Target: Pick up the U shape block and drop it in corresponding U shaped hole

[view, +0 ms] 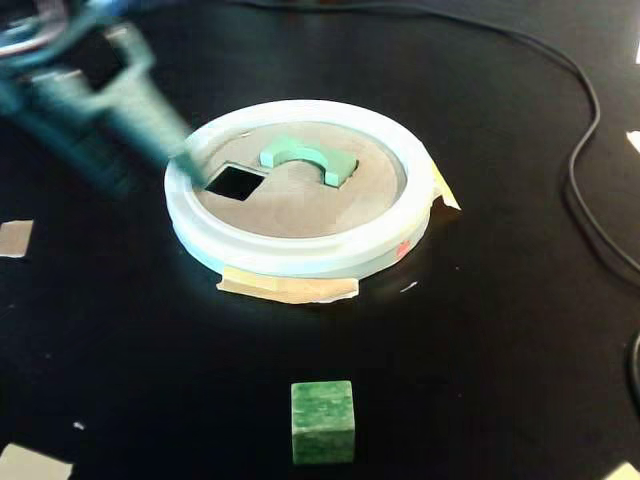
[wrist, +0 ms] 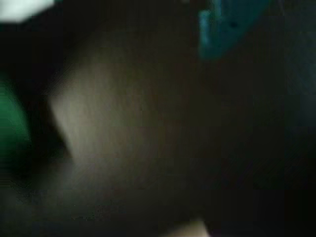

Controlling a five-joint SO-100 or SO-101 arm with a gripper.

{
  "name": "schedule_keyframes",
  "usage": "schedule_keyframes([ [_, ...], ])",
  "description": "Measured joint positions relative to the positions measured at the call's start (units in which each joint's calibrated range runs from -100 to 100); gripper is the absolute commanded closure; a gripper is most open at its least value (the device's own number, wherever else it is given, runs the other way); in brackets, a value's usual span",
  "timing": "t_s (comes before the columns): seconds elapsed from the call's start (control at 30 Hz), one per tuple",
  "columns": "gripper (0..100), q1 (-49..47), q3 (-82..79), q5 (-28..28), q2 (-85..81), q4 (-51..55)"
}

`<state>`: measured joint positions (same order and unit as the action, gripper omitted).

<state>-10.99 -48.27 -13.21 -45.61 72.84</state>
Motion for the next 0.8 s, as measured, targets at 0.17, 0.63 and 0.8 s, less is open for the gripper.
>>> schedule_keyframes([
  [0.17,21,16.88,-11.42,4.35,-20.15,0.39],
  [0.63,21,21.88,-26.84,13.92,-38.07,0.39],
  [0.8,20,21.68,-32.99,14.31,-38.16,0.39],
])
